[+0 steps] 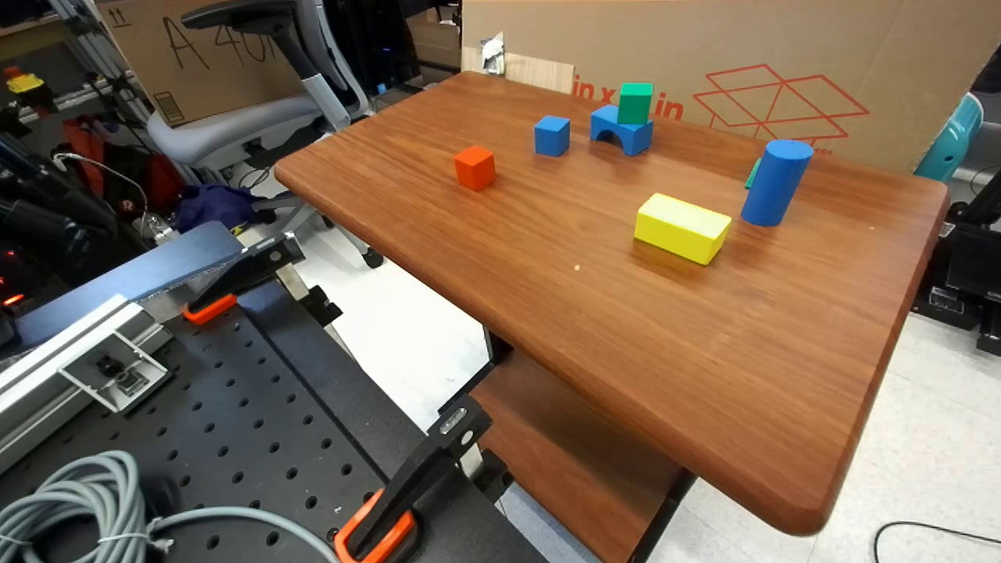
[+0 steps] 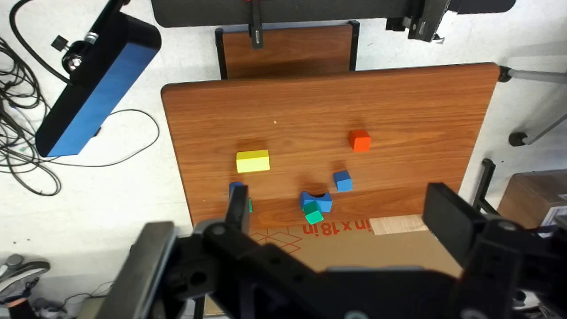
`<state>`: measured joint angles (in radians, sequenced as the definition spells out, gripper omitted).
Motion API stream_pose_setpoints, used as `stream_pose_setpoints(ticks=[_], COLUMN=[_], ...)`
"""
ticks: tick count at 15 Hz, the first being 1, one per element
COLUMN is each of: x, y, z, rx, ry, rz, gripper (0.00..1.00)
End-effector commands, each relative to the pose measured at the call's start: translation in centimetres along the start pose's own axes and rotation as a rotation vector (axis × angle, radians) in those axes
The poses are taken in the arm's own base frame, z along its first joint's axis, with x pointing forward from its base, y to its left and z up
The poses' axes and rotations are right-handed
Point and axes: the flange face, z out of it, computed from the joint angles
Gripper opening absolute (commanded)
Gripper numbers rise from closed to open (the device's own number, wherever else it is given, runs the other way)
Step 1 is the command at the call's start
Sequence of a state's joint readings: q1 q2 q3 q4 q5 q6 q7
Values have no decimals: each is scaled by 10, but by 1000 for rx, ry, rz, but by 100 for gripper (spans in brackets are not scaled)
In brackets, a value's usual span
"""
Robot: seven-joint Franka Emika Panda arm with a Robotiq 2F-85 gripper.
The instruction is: Move the yellow object slightly
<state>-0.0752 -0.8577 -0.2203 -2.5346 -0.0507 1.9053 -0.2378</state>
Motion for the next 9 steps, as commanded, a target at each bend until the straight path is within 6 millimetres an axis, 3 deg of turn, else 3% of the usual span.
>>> stream_pose_setpoints(ticks=[1,9], x=[14,92], y=[-2,15], z=[8,62], rx=[-7,-28], ry=[-18,-118], rz=[-11,-73], gripper=[100,100])
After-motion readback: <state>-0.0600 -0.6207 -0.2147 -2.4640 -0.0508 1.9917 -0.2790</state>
